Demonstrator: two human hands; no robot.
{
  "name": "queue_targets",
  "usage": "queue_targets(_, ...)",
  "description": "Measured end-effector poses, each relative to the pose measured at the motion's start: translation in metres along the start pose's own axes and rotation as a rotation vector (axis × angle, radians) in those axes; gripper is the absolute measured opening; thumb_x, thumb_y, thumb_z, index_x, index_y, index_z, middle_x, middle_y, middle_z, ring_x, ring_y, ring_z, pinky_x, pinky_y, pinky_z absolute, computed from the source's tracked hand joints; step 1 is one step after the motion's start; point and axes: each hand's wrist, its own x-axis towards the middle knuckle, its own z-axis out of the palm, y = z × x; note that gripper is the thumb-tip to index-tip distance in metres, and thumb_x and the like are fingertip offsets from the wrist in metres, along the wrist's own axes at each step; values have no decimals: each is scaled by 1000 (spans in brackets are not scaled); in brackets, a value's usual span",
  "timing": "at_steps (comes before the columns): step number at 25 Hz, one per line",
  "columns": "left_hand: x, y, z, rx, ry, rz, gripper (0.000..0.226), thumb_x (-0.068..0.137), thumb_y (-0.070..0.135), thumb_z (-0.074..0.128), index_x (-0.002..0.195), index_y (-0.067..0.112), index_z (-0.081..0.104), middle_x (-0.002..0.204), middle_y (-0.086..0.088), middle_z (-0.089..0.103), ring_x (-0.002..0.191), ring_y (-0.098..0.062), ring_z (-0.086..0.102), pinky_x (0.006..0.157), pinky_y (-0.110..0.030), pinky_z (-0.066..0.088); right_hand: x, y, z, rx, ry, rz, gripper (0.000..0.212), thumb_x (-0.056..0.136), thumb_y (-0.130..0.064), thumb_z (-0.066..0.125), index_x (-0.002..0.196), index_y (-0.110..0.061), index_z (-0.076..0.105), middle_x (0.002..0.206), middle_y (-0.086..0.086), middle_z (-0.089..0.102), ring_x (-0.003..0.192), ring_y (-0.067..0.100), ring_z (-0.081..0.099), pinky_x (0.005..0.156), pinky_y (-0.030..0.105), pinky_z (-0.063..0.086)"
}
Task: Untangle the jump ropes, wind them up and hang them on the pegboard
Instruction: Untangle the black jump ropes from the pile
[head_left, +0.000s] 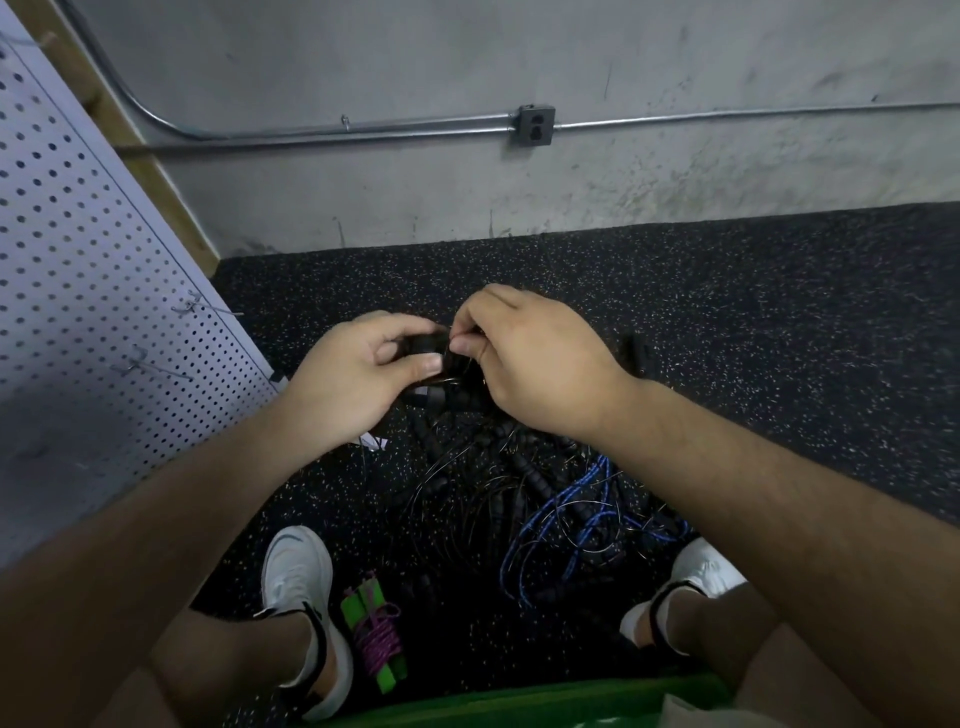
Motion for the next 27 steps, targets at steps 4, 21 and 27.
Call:
queue_targets(4,2,-6,7,133,-2,129,32,94,6,67,117,28,68,108,2,62,102,-10,64,99,-19,48,3,-5,-4,-20,-17,70,16,101,-28,53,106,-17,64,97,-2,70,83,22,64,71,33,50)
queue_targets(21,-9,-57,31,244,-96,210,28,98,3,60,124,11,68,114,11,60,109,-3,57,99,-27,47,-12,9,36,414,-108,652,12,102,-37,52,102,-28,60,74,-13,74,75,4,69,79,40,57)
queue_targets(27,5,-80,10,90,44,-13,24,99,9,62,119,15,71,113,5,65,109,-16,64,103,-46,49,3,7,34,278,-65,268,23,98,-41,61,116,-27,63,105,-11,70,92,10,66,82,38,55)
